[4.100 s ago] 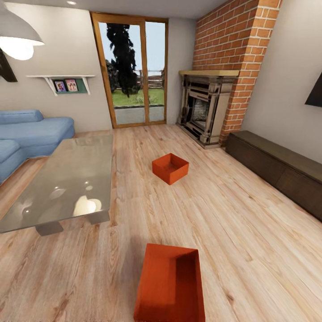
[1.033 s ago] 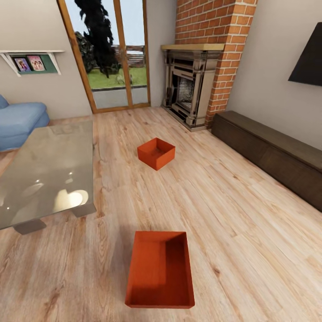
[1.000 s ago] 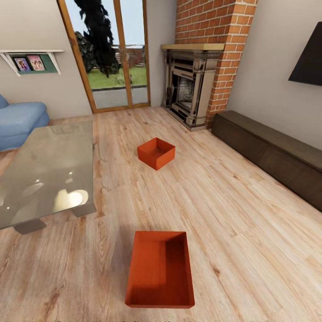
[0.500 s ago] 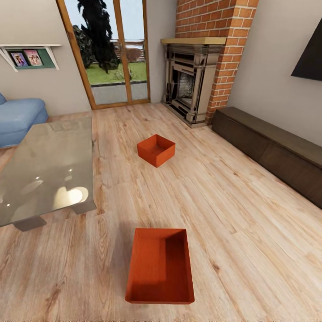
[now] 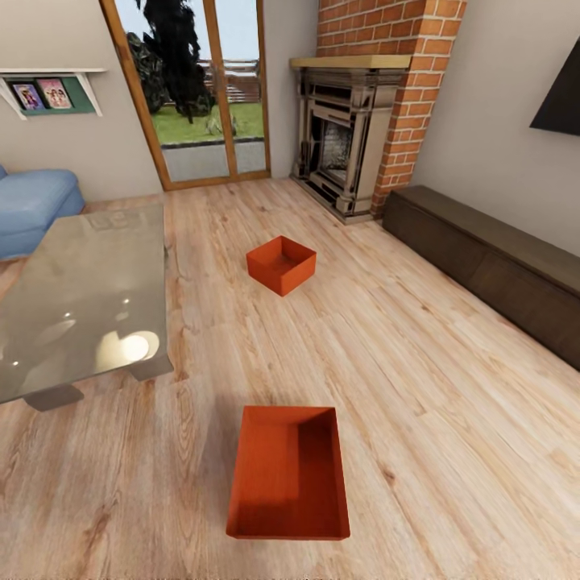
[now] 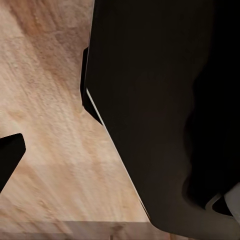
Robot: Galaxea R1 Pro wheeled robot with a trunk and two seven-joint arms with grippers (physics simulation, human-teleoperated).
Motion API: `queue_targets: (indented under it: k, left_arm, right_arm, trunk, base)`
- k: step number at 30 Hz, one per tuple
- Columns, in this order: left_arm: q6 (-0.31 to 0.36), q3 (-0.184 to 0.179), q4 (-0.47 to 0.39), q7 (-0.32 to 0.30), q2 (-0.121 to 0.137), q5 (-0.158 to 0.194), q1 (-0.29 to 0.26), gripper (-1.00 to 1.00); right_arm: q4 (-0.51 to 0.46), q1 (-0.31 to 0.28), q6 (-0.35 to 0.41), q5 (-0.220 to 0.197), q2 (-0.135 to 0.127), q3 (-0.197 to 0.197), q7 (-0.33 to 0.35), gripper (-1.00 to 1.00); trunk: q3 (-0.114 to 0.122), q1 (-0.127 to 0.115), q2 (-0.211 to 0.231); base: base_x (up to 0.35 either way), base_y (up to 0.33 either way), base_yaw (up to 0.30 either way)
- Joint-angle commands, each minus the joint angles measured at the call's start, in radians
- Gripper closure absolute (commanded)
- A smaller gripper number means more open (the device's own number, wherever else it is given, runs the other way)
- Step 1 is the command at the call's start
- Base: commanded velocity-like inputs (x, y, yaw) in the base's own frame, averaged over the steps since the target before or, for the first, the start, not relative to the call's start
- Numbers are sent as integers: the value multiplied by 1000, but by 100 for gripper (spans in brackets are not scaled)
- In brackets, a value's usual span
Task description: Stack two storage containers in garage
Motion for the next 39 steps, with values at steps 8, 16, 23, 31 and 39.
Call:
queue_targets:
  k: [8,16,23,31,39]
  left_arm:
    - [2,1,-1,1,0,6,0,-100]
    - [2,2,-1,1,0,6,0,-100]
    - [2,2,-1,1,0,6,0,-100]
    - [2,1,-1,1,0,6,0,-100]
    - [2,1,-1,1,0,6,0,-100]
  right_arm:
    - [3,-1,-5,-10,0,7,5,-100]
    - [3,-1,-5,-10,0,7,5,-100]
    - [3,-1,-4,-10,0,7,5,-100]
    - [3,-1,-4,-10,0,7,5,-100]
    - [3,-1,-2,-10,0,7,5,-100]
  trunk:
    - [-14,0,0]
    - [-26,0,0]
    - [-38,0,0]
    - [-50,0,0]
    - [-63,0,0]
  base:
    - [0,0,0]
    - [0,0,0]
    - [0,0,0]
    - [0,0,0]
    - [0,0,0]
